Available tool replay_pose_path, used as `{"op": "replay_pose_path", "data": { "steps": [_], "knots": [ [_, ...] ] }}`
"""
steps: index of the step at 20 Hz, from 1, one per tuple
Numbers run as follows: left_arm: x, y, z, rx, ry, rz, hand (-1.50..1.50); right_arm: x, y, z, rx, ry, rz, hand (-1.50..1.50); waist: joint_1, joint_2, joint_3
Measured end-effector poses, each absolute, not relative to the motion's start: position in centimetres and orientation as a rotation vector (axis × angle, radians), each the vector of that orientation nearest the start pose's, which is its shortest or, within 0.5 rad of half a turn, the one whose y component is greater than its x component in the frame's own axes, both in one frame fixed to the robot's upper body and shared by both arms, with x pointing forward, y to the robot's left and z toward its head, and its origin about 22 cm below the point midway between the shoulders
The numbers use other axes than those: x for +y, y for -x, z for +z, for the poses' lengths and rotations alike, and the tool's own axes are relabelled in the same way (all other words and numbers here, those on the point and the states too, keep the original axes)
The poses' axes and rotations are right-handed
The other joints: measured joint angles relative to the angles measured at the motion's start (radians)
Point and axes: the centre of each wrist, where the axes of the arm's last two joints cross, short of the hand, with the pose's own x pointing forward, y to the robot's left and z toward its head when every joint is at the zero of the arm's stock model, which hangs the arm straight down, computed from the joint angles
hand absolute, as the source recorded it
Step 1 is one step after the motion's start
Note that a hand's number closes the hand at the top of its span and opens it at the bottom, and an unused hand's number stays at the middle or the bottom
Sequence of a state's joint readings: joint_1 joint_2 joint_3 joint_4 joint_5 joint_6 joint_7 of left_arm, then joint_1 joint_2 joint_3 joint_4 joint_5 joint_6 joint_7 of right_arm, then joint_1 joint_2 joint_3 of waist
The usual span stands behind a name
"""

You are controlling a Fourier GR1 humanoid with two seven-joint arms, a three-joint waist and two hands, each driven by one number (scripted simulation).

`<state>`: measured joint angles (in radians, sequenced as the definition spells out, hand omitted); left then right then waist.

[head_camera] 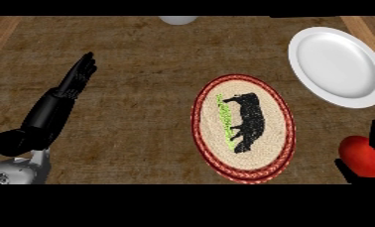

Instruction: Pick the tomato from the placemat and place it in the plate

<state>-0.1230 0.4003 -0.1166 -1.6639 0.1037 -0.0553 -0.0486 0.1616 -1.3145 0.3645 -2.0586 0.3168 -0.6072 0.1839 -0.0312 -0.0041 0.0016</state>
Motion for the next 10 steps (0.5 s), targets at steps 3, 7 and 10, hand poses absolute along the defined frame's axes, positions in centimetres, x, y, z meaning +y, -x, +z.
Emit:
{"op": "replay_pose_path", "data": {
  "steps": [3,7,10],
  "knots": [
    [26.8,-26.9,7.8,-1.776,-0.036,-0.444,0.0,-33.6,-19.4,14.7,-1.681,1.049,1.03,1.5,0.017,0.003,0.0],
    [26.3,-27.7,7.8,-1.778,-0.021,-0.453,0.0,-35.8,-22.2,14.3,-1.703,1.045,0.948,1.5,0.036,0.007,-0.001],
    [26.1,-27.5,8.1,-1.779,-0.013,-0.463,0.0,-37.3,-24.5,13.8,-1.712,1.073,0.897,1.5,0.046,0.008,0.0]
  ]
}}
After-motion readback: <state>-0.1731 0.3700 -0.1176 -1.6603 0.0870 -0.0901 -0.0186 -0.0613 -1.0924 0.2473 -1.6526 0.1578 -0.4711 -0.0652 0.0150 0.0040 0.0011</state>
